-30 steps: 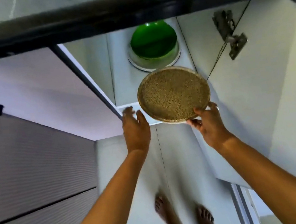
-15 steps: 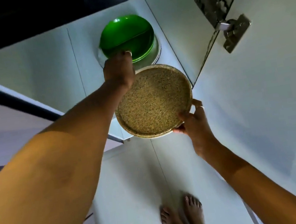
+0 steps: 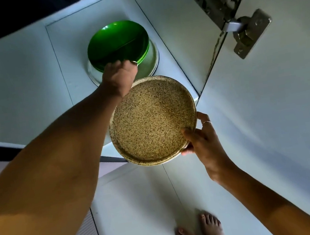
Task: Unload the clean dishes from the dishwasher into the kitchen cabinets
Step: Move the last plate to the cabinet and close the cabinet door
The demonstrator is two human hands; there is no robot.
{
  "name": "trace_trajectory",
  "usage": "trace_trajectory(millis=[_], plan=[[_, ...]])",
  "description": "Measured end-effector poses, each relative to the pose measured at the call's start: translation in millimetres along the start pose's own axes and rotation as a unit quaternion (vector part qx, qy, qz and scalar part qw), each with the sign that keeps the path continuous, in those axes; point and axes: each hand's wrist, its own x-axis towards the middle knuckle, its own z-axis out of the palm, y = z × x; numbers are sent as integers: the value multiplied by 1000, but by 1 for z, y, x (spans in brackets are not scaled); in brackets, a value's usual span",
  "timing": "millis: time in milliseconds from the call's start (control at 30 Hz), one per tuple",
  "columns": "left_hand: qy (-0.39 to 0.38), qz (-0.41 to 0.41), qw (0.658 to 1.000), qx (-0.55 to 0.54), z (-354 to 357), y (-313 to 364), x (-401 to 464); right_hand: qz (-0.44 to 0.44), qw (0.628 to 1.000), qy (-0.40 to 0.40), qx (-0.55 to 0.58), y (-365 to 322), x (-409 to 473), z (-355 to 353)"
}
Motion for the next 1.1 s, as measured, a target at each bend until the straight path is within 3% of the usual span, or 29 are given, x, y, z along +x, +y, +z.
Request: trace_trajectory(millis=[300,367,500,567,800,1000,1100], plan=[[84,43,992,83,-27,-18,-11,53,993,45,95,-32,49,39],[72,68,985,140,-25,-16,-17,65,990,43,120,-38,68,49],[43,59,988,135,-19,-8,-23,71,987,14,143,-45,99,65],[64,54,988,132,-15,-6,-25,67,988,-8,139,-50,108,71],[68,59,991,95,-11,5,-29,58,996,-11,61,-74,143,86],[101,55,984,136,2,7,-28,63,993,-41,-89,-77,167,83],[122,15,981,152,7,9,-32,48,971,-83,-218,-82,160,76]])
